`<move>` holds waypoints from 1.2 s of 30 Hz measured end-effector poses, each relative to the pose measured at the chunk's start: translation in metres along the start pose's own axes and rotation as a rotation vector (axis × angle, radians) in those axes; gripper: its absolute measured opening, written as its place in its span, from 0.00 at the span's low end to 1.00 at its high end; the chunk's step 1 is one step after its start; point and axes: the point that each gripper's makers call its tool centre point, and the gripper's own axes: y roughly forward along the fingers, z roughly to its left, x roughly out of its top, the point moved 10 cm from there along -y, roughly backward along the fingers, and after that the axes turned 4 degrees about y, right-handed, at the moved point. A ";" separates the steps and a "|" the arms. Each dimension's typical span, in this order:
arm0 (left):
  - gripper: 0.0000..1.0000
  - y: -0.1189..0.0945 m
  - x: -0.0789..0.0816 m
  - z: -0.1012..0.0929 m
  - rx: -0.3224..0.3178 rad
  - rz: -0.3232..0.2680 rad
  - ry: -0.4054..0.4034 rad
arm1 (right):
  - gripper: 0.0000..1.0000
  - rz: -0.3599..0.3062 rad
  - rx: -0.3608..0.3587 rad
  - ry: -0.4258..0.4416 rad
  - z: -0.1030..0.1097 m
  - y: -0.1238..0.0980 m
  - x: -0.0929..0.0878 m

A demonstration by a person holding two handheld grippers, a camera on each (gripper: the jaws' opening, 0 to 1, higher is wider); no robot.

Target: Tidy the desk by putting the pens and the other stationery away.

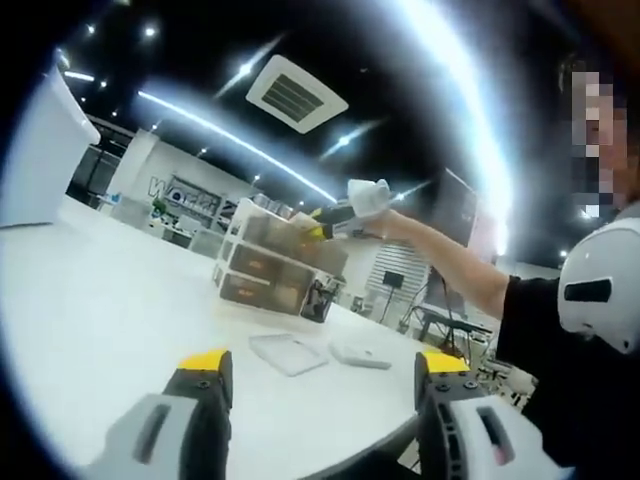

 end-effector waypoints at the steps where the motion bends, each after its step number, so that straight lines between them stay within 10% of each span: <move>1: 0.73 0.001 0.000 -0.001 -0.002 0.002 0.000 | 0.25 -0.005 -0.001 0.005 0.000 -0.003 0.000; 24: 0.73 0.015 -0.002 -0.015 -0.051 0.027 0.003 | 0.18 -0.206 -0.177 0.111 0.032 -0.096 -0.004; 36: 0.74 0.021 -0.002 -0.019 -0.056 0.044 0.029 | 0.19 -0.365 -0.204 0.265 0.123 -0.154 -0.025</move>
